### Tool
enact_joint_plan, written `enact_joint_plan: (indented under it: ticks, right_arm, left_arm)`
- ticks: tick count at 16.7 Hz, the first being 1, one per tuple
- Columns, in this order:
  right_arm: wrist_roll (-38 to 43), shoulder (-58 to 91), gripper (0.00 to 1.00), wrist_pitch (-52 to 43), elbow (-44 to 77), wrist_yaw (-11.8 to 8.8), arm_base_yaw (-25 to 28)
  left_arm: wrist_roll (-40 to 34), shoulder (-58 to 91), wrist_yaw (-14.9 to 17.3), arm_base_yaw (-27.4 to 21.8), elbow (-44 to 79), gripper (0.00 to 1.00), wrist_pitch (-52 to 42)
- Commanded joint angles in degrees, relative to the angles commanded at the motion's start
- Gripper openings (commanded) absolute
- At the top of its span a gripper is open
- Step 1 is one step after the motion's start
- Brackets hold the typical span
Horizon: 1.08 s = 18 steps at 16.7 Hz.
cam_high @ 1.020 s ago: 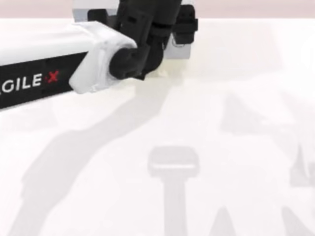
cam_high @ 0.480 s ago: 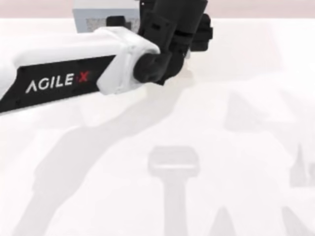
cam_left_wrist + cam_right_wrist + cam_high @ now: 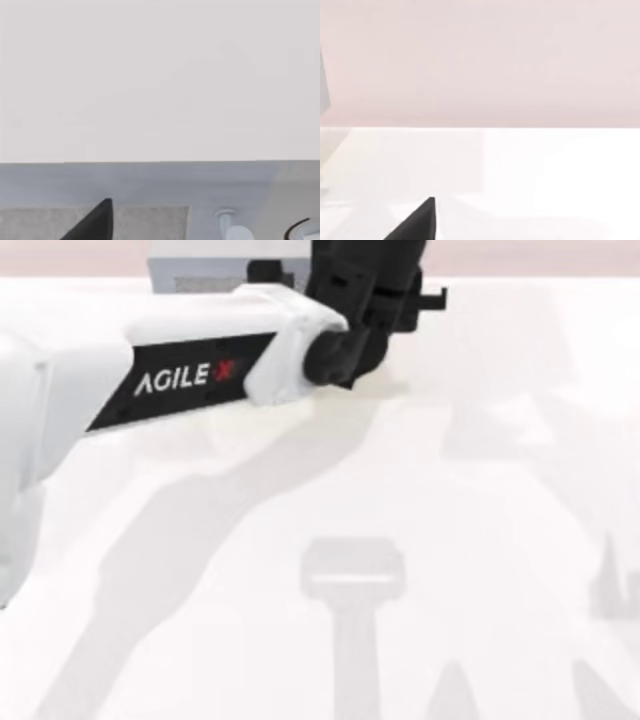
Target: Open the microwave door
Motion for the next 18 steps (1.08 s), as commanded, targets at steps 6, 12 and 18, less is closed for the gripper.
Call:
enact_joint_plan:
  ticks: [6, 12, 18]
  right_arm:
    - [0.0, 0.0, 1.0, 0.0, 0.0, 0.0, 0.0]
    - [0.0, 0.0, 1.0, 0.0, 0.0, 0.0, 0.0]
    - [0.0, 0.0, 1.0, 0.0, 0.0, 0.0, 0.0]
  left_arm:
    - [0.14, 0.43, 0.21, 0.24, 0.42, 0.85, 0.14]
    - [0.14, 0.43, 0.21, 0.24, 0.42, 0.4, 0.14]
    - [0.14, 0.43, 0.21, 0.24, 0.42, 0.0, 0.14]
